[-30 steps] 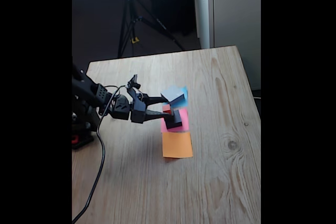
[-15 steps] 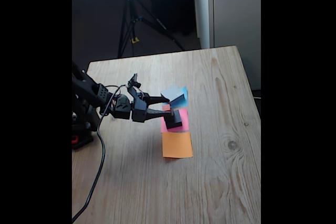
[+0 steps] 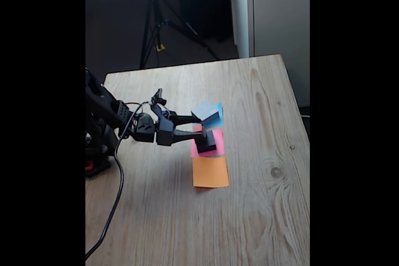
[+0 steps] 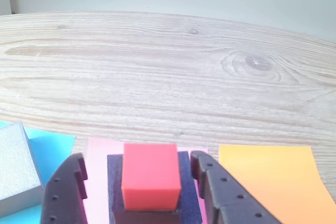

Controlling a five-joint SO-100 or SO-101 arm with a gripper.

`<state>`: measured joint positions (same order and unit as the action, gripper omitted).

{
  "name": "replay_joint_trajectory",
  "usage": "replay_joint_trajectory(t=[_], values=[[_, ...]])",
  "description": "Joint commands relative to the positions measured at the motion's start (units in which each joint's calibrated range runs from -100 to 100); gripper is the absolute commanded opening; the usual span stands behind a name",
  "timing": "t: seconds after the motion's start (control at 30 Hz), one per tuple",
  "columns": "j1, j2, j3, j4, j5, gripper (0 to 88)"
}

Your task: Tower of hanoi

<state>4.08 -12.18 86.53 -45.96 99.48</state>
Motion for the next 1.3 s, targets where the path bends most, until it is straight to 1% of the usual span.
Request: replay_joint_trajectory(t=[0.0, 0.13, 0.73, 1.27], values=[[-0.94, 0.15, -0.35, -1.43, 0.52, 20.3], [-1.20, 0.38, -0.35, -1.43, 0.52, 19.0], [-2.45, 0.98, -0.80, -1.59, 0.52, 6.9], [-3.12, 0.53, -3.07, -0.38, 0.52, 4.6]])
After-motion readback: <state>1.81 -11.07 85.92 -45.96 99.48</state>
